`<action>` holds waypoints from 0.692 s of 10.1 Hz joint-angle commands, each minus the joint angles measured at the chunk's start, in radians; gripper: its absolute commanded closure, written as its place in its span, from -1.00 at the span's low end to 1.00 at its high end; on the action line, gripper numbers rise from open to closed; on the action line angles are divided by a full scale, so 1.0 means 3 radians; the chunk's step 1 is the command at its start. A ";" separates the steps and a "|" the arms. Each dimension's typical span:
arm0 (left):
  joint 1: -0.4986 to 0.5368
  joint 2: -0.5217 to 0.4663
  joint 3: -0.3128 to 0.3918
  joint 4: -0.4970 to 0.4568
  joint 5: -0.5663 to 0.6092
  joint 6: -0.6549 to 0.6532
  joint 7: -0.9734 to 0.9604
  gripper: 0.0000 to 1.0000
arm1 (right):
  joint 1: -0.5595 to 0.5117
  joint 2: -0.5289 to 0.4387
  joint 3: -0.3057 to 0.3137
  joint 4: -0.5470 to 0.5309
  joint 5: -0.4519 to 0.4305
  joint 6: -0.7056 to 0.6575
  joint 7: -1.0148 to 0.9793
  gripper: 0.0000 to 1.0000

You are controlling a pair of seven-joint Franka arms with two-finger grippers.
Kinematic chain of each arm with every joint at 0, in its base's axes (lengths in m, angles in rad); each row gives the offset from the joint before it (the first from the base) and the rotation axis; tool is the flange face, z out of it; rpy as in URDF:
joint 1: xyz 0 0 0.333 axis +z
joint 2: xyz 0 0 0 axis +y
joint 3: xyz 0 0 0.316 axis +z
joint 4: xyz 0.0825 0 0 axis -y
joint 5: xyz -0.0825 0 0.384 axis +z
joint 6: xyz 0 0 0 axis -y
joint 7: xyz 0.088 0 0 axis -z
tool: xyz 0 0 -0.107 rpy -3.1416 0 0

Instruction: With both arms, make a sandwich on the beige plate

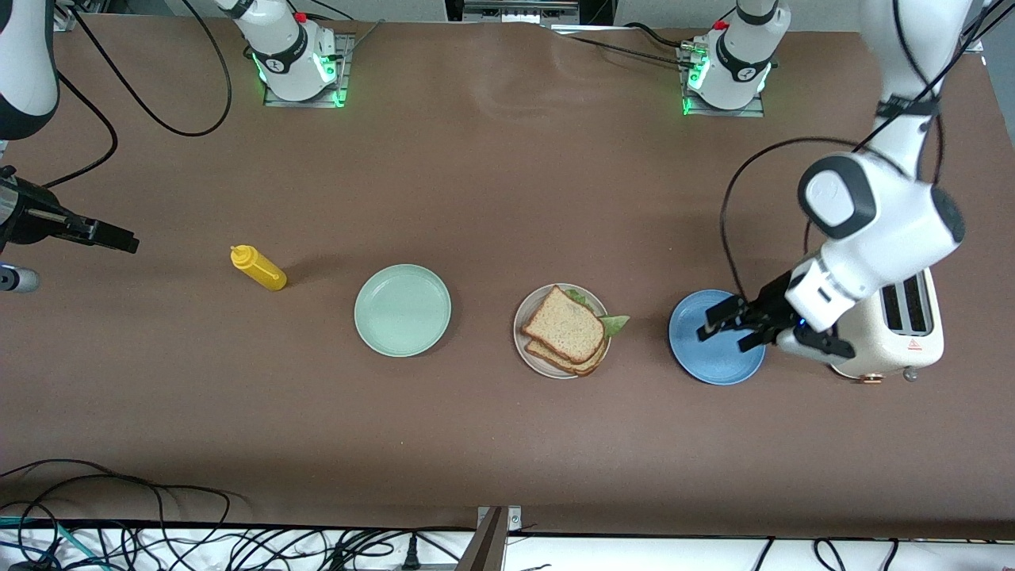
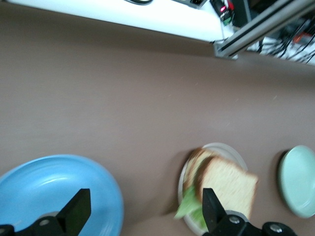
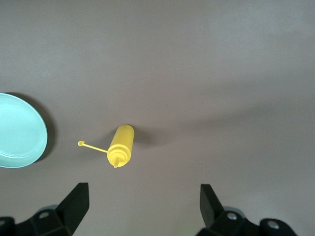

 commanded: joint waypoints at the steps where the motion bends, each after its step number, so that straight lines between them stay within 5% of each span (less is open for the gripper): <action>1: 0.0221 -0.0597 -0.0013 -0.0307 0.0704 -0.0489 0.0010 -1.00 | 0.0010 -0.0018 0.0002 0.0017 -0.0047 -0.0012 0.0054 -1.00; 4: 0.0365 -0.1109 0.0043 -0.0175 0.1619 -0.1343 -0.0011 -1.00 | 0.0010 -0.0018 0.0002 0.0017 -0.0042 -0.0007 0.0069 -1.00; 7: 0.0365 -0.1341 0.0151 0.0269 0.1949 -0.2364 -0.0209 -1.00 | 0.0010 -0.0018 0.0002 0.0047 0.0004 -0.0017 0.0054 -1.00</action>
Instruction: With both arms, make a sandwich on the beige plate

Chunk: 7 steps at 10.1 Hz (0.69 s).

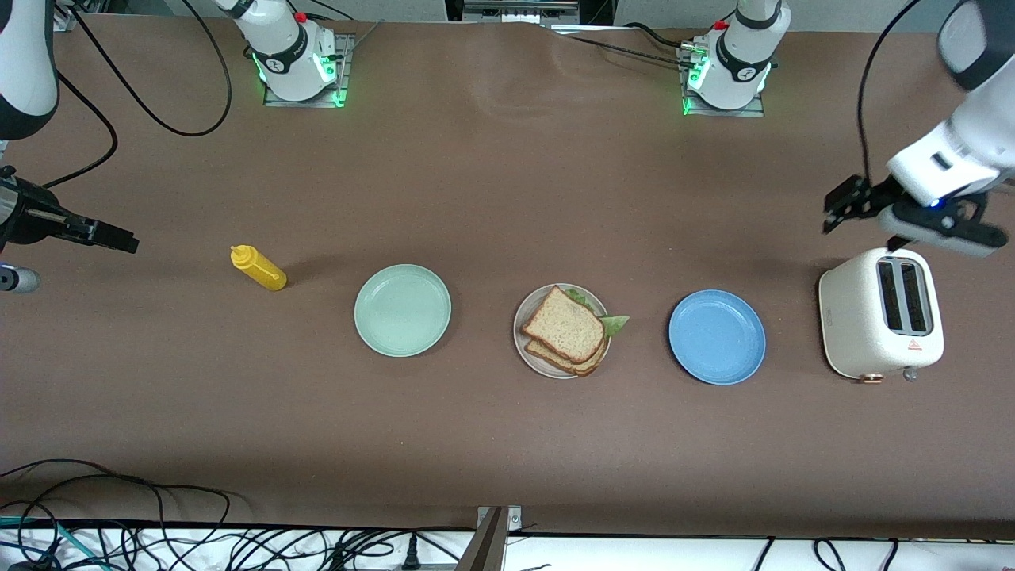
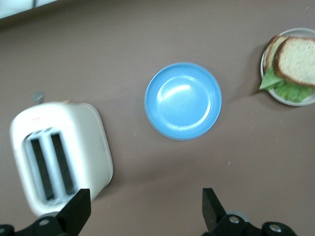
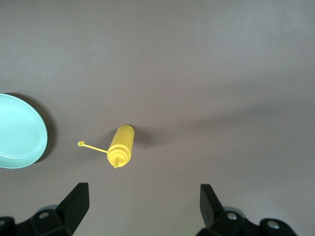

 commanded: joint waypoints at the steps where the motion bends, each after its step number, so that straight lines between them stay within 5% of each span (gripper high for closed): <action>1: 0.0010 -0.0059 0.0058 0.0397 0.0175 -0.0708 -0.0168 -1.00 | 0.0015 -0.0008 0.0008 0.0066 0.0004 -0.0028 0.0075 -1.00; 4: 0.0010 -0.0079 0.0054 0.0776 0.0262 -0.1227 -0.0412 -1.00 | 0.0015 -0.0008 0.0008 0.0072 0.0004 -0.0028 0.0126 -1.00; 7: 0.0015 -0.0064 0.0059 0.0793 0.0181 -0.1274 -0.0730 -1.00 | 0.0015 -0.0003 0.0008 0.0072 0.0004 -0.0028 0.0126 -1.00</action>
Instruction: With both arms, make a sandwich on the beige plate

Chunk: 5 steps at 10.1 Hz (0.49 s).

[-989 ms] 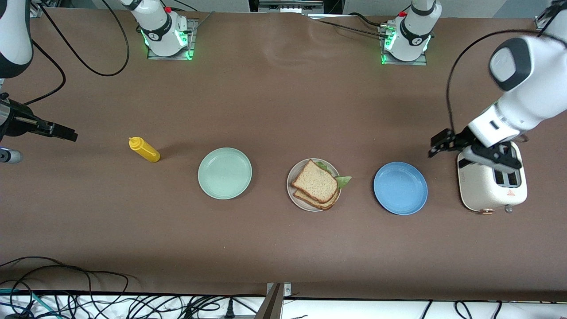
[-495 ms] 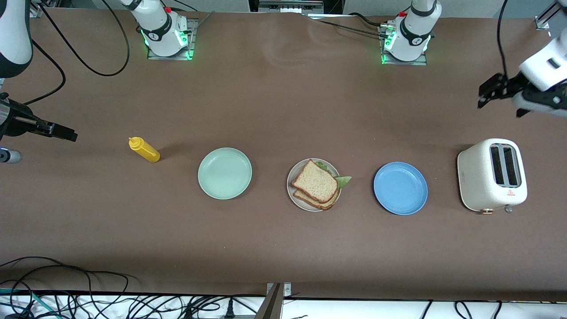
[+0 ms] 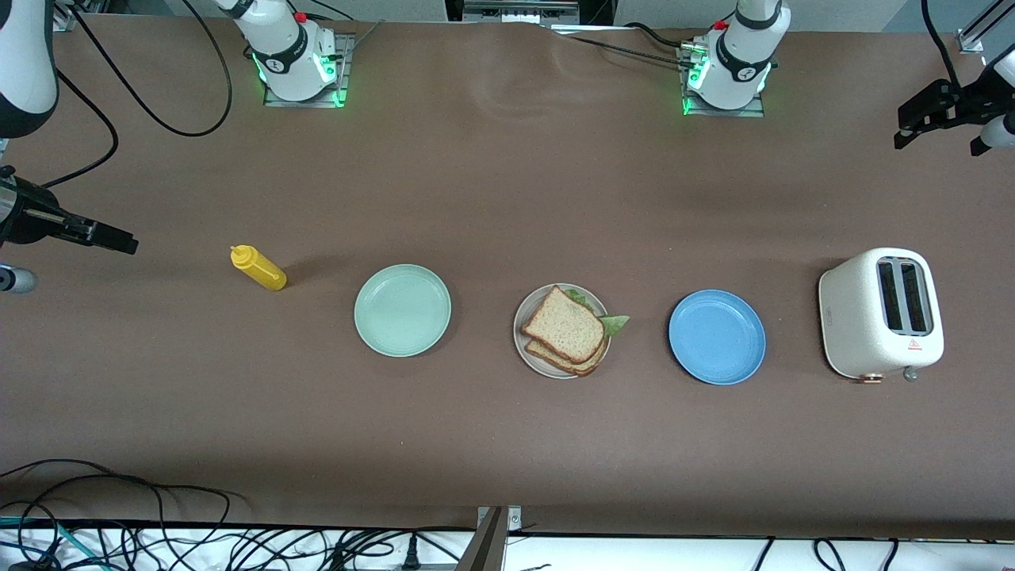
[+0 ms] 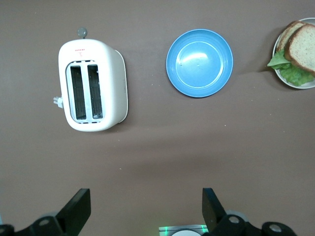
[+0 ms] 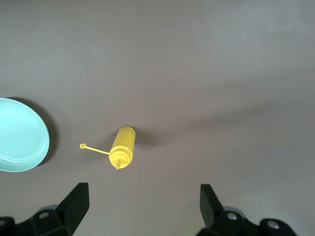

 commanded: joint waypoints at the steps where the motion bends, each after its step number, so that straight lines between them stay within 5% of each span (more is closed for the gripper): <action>1: 0.0007 0.0066 -0.0020 0.0100 -0.0063 -0.0076 -0.0227 -1.00 | 0.0009 -0.0006 -0.0001 0.0054 0.0003 -0.0033 0.0049 -1.00; 5: 0.0002 0.0107 -0.0020 0.0152 -0.0090 -0.0081 -0.0469 -1.00 | 0.0009 -0.0006 0.0004 0.0054 0.0003 -0.0033 0.0049 -1.00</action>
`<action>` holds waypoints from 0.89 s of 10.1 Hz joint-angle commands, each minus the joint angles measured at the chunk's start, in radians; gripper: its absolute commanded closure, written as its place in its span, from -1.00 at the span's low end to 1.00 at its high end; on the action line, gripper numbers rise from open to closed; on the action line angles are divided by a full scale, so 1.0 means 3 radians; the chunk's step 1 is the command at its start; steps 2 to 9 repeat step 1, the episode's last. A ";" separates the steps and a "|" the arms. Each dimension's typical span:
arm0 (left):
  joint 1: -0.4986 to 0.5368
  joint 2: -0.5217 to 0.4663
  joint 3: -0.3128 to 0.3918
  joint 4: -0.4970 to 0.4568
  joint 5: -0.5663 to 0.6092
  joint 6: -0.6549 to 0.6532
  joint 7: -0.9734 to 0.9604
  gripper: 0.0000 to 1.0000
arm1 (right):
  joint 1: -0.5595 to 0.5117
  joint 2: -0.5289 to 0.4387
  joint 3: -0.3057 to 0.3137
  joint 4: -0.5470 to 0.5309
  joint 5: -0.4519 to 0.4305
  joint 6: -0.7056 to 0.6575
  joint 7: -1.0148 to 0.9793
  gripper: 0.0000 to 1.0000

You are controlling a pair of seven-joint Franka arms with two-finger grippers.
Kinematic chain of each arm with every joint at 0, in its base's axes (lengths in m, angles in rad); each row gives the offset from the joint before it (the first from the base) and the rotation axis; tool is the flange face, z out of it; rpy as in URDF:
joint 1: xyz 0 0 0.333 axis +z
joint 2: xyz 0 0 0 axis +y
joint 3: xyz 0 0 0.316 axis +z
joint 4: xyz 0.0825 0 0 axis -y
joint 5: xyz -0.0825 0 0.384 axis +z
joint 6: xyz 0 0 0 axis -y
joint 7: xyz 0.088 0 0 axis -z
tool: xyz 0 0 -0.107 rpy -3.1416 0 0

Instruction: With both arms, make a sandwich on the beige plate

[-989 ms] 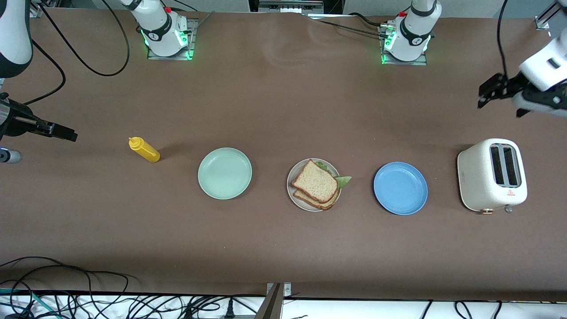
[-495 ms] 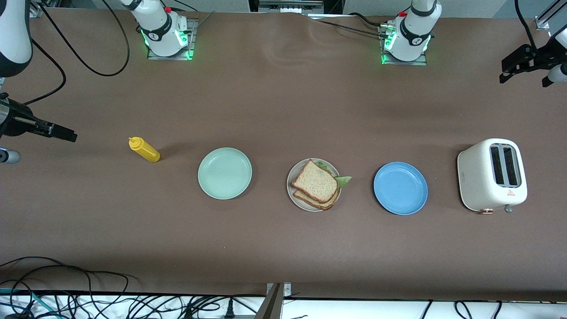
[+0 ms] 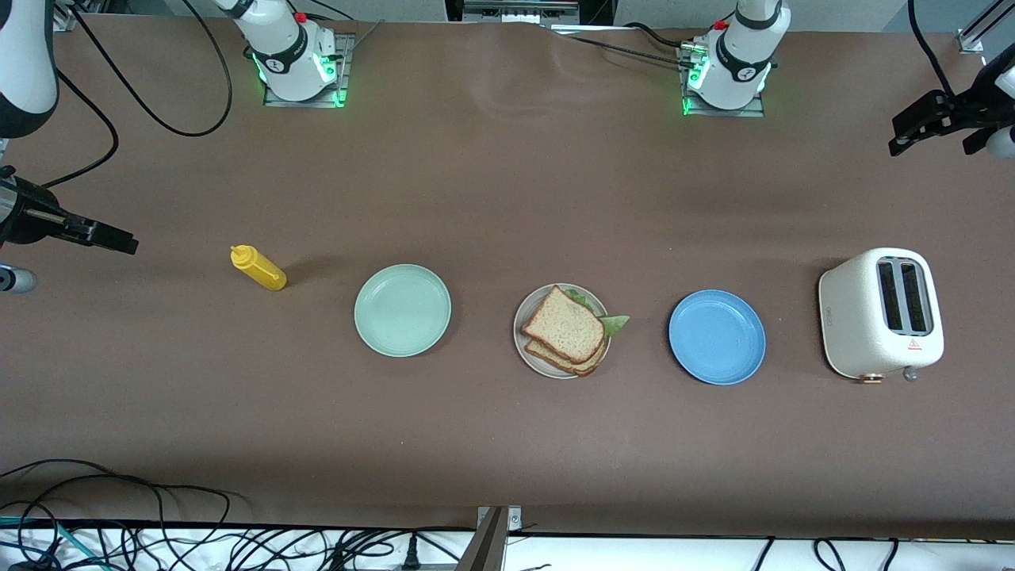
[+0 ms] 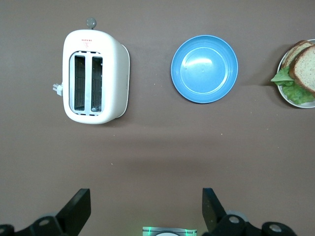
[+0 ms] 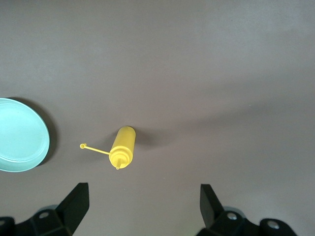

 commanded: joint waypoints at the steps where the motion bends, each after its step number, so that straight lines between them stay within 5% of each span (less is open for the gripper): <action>1: 0.0004 0.0074 -0.0015 0.0129 -0.0063 -0.0074 -0.0050 -1.00 | 0.0008 -0.0006 0.0004 0.0054 0.0003 -0.0033 0.0043 -1.00; 9: 0.0004 0.0074 -0.0015 0.0129 -0.0063 -0.0074 -0.0050 -1.00 | 0.0008 -0.0006 0.0004 0.0054 0.0003 -0.0033 0.0043 -1.00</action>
